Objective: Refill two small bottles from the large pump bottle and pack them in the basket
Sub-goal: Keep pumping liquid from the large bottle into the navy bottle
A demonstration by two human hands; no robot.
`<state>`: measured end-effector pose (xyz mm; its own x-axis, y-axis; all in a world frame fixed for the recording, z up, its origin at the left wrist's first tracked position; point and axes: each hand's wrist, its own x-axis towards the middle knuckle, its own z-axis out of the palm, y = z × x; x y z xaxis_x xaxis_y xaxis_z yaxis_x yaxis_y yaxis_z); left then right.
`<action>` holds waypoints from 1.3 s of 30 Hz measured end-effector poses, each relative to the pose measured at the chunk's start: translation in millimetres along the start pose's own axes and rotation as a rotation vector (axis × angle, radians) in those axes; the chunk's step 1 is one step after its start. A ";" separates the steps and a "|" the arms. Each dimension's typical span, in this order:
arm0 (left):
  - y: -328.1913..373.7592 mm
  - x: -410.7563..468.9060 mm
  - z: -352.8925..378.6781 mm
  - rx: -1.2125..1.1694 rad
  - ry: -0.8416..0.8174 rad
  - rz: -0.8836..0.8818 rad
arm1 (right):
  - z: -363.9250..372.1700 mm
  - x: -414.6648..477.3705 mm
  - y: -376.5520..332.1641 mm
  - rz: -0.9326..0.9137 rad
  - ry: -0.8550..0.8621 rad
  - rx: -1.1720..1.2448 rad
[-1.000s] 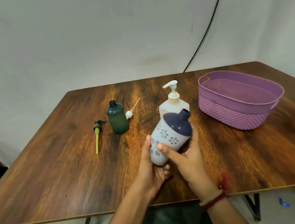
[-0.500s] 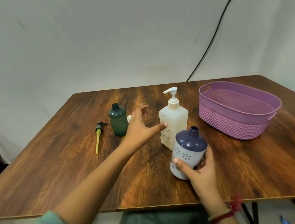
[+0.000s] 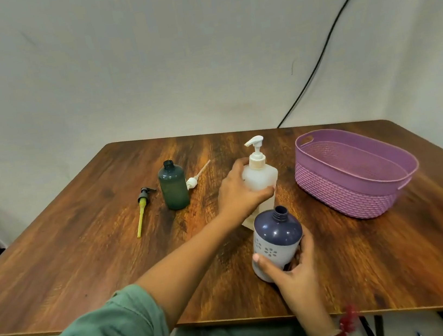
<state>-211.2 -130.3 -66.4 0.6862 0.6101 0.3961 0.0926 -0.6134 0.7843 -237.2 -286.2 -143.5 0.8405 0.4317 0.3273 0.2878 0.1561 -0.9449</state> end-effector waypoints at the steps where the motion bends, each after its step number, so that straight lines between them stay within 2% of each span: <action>1: -0.7 -2.9 -0.5 0.026 0.048 -0.009 | 0.4 0.9 1.6 -0.002 -0.001 -0.004; 5: -4.9 -12.2 -6.2 0.049 0.195 -0.027 | 3.6 5.1 6.2 -0.011 -0.010 -0.005; 9: -7.2 -19.3 -12.9 0.062 0.228 -0.048 | 9.7 13.5 7.7 -0.001 -0.027 0.009; 15: -10.0 -11.1 -29.1 0.071 0.032 -0.087 | 15.7 31.6 13.6 0.008 -0.037 -0.029; 19: -19.6 -3.6 -49.8 -0.039 -0.094 0.009 | 15.6 38.1 14.8 0.014 -0.072 -0.038; 24: -14.0 25.9 -62.1 -0.294 0.028 0.021 | 16.1 35.5 17.1 0.008 -0.115 -0.055; 26: -4.3 37.1 -64.0 -0.346 -0.062 0.061 | 15.5 35.4 16.6 0.014 -0.130 -0.036; 30: 17.6 50.3 -64.3 -0.370 -0.349 0.091 | 13.9 35.2 15.5 0.015 -0.145 -0.029; 34: 14.8 53.9 -54.0 -0.479 -0.489 0.042 | 14.6 34.5 13.0 0.036 -0.139 -0.004; 37: 14.9 51.3 -52.9 -0.581 -0.486 -0.023 | 14.0 34.2 12.2 0.045 -0.148 0.007; 39: 16.9 51.2 -51.8 -0.552 -0.430 -0.039 | 13.5 34.5 14.1 0.051 -0.157 0.013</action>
<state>-211.9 -83.5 -8.1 0.9248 0.3043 0.2282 -0.1790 -0.1811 0.9670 -210.3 -257.1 -145.5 0.7717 0.5725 0.2769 0.2399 0.1412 -0.9605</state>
